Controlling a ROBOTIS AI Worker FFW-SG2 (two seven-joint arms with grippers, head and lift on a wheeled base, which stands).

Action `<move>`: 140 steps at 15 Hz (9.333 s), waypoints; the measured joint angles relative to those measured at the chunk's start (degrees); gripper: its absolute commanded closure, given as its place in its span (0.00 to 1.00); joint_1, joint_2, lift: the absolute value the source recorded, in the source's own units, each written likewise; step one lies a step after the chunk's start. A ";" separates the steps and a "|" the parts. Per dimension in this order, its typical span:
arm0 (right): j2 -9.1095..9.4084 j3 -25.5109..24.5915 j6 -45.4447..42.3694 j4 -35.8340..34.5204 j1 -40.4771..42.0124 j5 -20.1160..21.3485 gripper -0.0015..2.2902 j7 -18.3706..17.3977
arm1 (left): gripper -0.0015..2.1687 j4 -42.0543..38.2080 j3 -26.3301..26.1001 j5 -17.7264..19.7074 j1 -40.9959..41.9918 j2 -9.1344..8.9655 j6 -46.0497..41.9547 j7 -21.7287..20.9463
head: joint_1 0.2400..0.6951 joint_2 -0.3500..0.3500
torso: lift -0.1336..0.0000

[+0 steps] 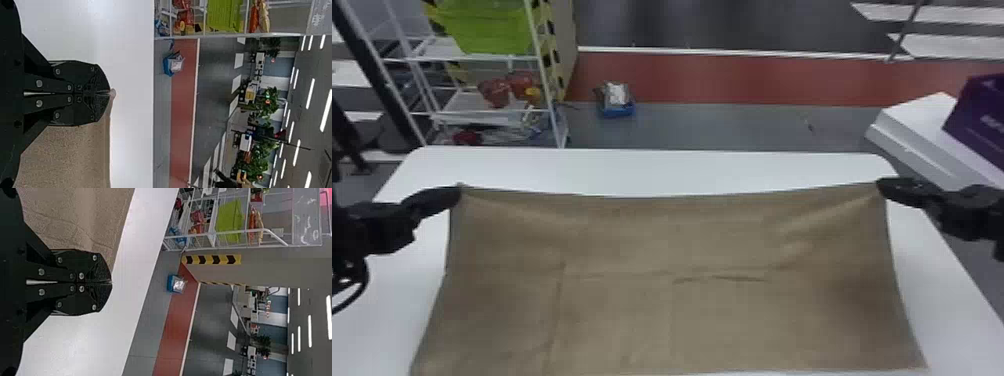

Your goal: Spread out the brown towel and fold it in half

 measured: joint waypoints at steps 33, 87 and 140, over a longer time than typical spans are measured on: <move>-1.24 -12.10 -37.61 -3.12 34.11 -18.43 0.52 7.93 | 0.67 -0.18 13.35 17.03 28.97 -8.23 -35.31 -13.00 | 1.00 0.40 | 0.08; 1.53 -17.11 -21.05 -3.49 38.42 -29.05 0.17 5.88 | 0.26 -9.21 19.34 17.16 29.16 -4.72 13.78 -11.89 | 1.00 0.30 | 0.08; 1.70 -15.32 -12.15 -8.57 37.64 -28.15 0.54 7.67 | 0.65 -20.52 24.65 21.37 28.97 -7.39 27.11 -14.29 | 1.00 0.33 | 0.08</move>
